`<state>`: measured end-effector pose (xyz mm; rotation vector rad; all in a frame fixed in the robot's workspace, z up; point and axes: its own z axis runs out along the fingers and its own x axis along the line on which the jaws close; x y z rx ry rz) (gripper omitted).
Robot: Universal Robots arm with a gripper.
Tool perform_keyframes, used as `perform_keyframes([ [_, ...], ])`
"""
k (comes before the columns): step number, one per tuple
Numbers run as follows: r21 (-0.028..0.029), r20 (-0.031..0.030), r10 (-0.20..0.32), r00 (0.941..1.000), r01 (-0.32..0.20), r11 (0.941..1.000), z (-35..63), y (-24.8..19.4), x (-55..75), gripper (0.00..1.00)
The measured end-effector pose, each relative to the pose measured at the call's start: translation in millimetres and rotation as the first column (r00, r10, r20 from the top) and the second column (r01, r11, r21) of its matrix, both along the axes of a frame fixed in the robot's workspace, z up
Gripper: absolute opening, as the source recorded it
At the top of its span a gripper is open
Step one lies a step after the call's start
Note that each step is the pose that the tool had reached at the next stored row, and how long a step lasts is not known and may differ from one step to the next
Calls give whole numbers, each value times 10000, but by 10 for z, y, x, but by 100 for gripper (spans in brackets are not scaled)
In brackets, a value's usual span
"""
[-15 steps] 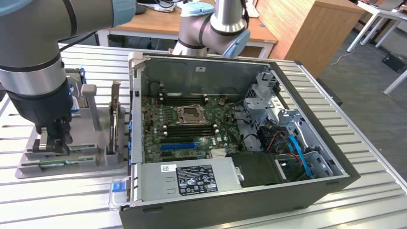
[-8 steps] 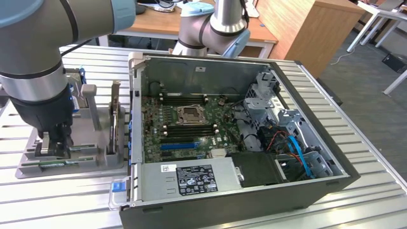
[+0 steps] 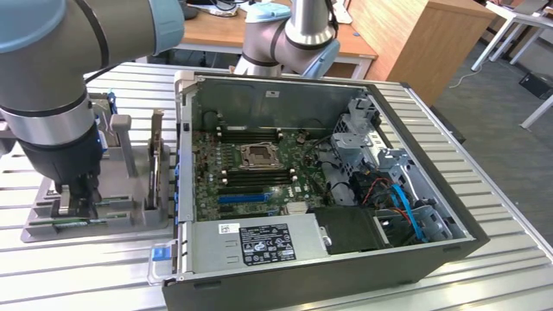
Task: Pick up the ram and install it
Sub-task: 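Pick up the ram and move it above insertion slot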
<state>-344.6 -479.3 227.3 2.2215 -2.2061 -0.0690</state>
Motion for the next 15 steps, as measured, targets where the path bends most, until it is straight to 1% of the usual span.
perform_keyframes([
  [9, 13, 0, 0, 10000, 0, 10000, -92, 0, 0, 36],
  [15, 44, 13, 11, 10000, -11, 10000, -143, 0, -1, 36],
])
